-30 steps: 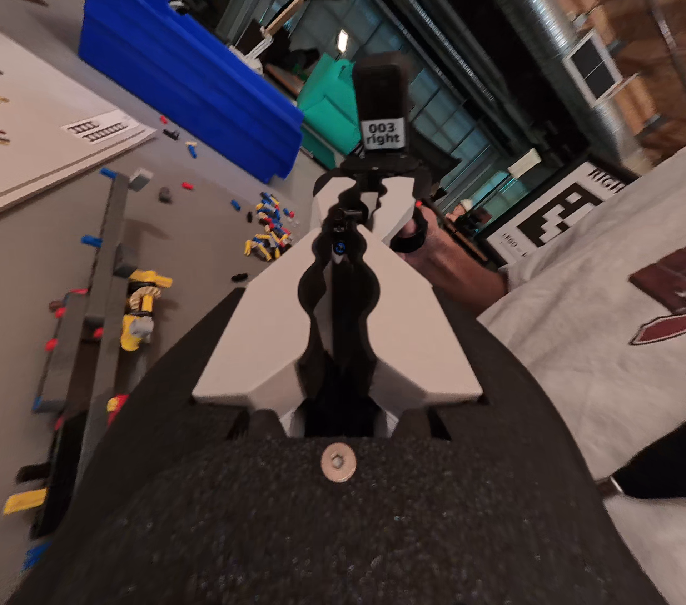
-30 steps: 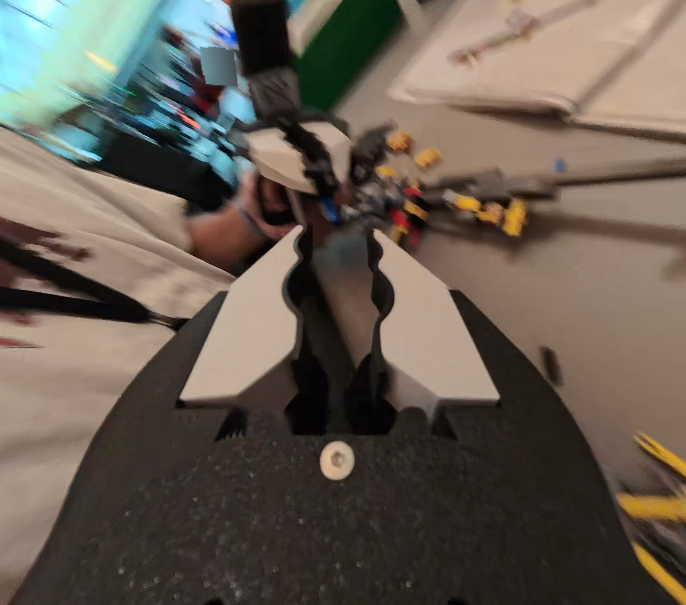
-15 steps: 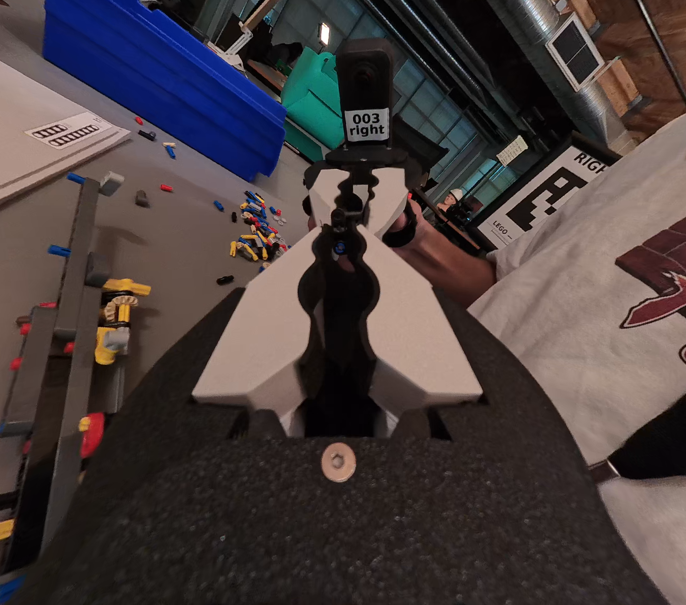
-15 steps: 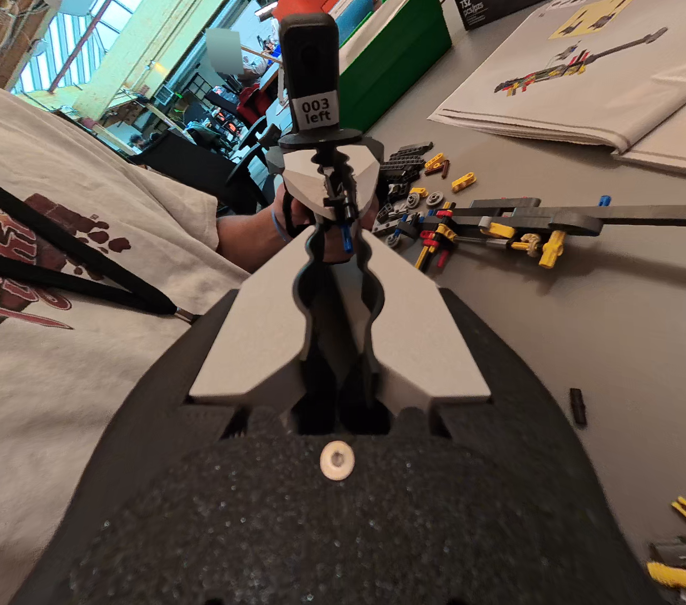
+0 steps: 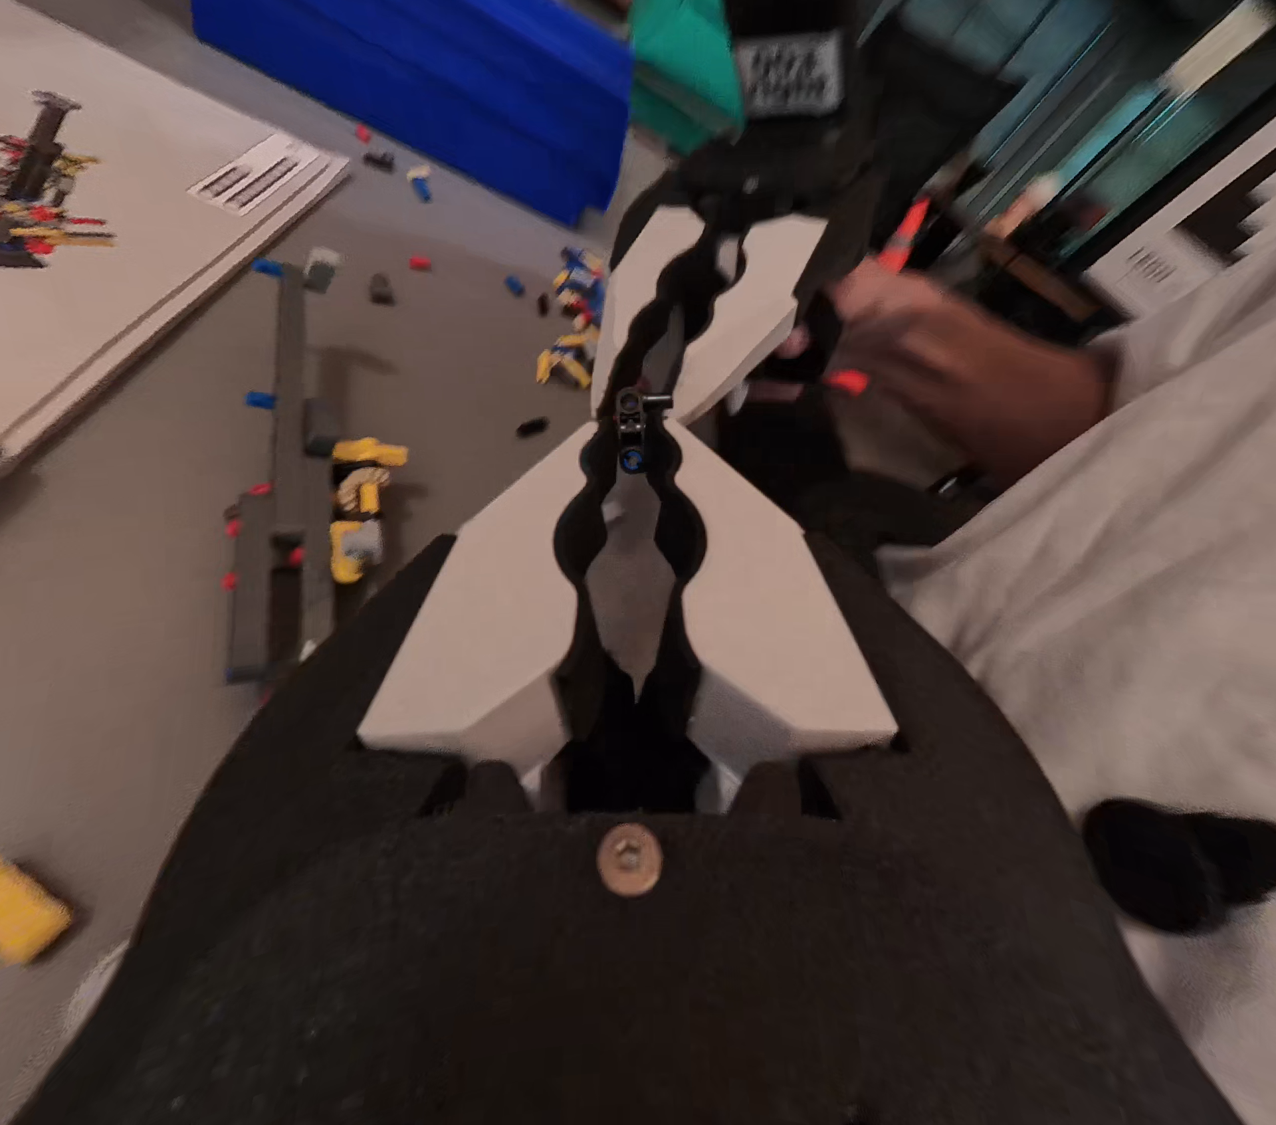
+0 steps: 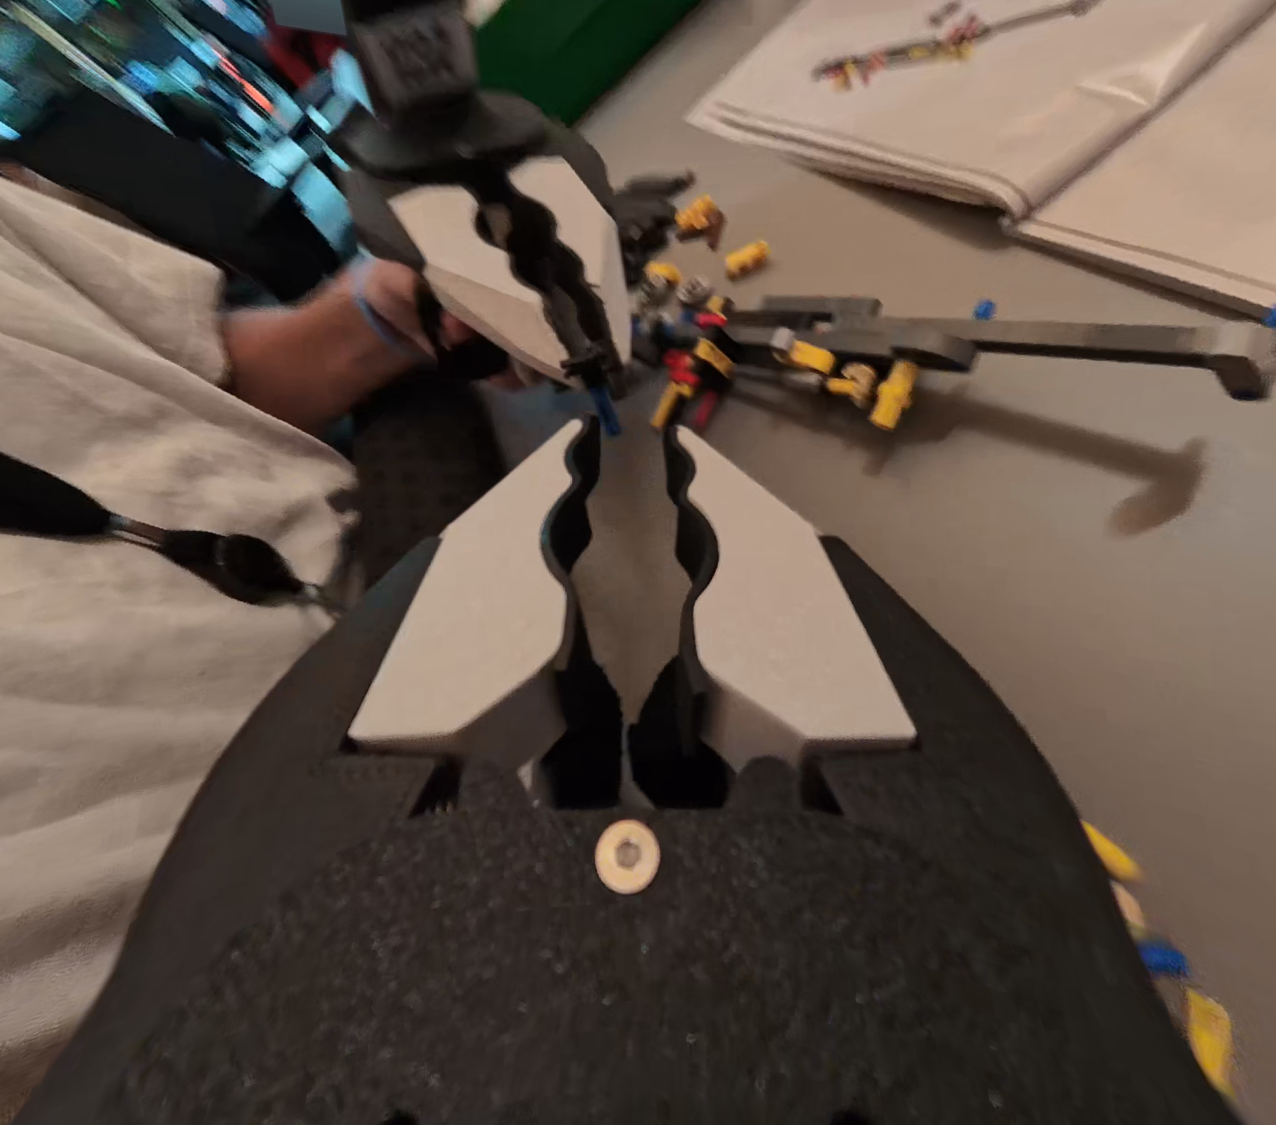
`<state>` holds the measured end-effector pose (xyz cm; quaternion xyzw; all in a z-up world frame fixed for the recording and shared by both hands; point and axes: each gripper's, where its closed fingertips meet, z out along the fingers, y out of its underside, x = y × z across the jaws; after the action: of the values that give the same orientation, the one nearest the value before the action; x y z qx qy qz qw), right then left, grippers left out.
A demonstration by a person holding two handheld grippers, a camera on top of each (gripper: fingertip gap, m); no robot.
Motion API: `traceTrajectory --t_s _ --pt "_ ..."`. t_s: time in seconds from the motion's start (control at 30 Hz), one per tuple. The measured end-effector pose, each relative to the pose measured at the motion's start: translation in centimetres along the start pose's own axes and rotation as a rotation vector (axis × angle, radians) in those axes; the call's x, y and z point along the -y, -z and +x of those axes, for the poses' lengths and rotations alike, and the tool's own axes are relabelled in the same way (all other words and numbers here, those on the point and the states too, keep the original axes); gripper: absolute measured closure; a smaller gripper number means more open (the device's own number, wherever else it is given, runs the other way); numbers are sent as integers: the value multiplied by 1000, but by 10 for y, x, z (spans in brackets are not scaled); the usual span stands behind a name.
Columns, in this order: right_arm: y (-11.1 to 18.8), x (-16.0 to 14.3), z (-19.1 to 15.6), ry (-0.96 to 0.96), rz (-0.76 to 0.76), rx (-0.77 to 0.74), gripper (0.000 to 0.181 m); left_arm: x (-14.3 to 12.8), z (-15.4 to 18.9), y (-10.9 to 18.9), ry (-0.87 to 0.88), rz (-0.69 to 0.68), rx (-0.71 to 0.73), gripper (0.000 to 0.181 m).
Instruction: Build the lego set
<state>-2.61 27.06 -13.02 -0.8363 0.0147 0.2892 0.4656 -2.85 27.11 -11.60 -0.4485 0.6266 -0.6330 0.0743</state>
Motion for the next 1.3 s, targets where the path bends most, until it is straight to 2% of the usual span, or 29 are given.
traceTrajectory --t_s 0.1,0.2,0.27,0.37,0.43,0.53,0.73,0.97,1.1,1.3 --pt "-2 -19 18 58 -96 -106 165 -35 -11 2 -151 -251 103 175" --pt "-2 -31 32 23 -135 -163 165 -58 -20 10 -186 -462 192 175" --pt "-2 -45 33 33 -206 -174 160 -69 -14 17 -202 -582 197 175" --pt "2 -62 26 100 -286 -196 158 -72 -14 24 -214 -684 250 175" --pt "5 -70 27 140 -321 -249 158 -84 -13 29 -228 -809 252 175" --pt "9 -79 31 191 -341 -326 153 -90 -19 30 -287 -897 300 175" --pt "8 -77 39 294 -310 -462 154 -96 -20 27 -338 -974 296 174" --pt "1 -81 37 320 -348 -442 159 -105 -22 27 -352 -1022 291 167" --pt "2 -81 38 300 -342 -432 174 -103 -22 27 -342 -1001 295 164" --pt "4 -77 41 229 -309 -432 175 -93 -19 28 -321 -940 287 158"
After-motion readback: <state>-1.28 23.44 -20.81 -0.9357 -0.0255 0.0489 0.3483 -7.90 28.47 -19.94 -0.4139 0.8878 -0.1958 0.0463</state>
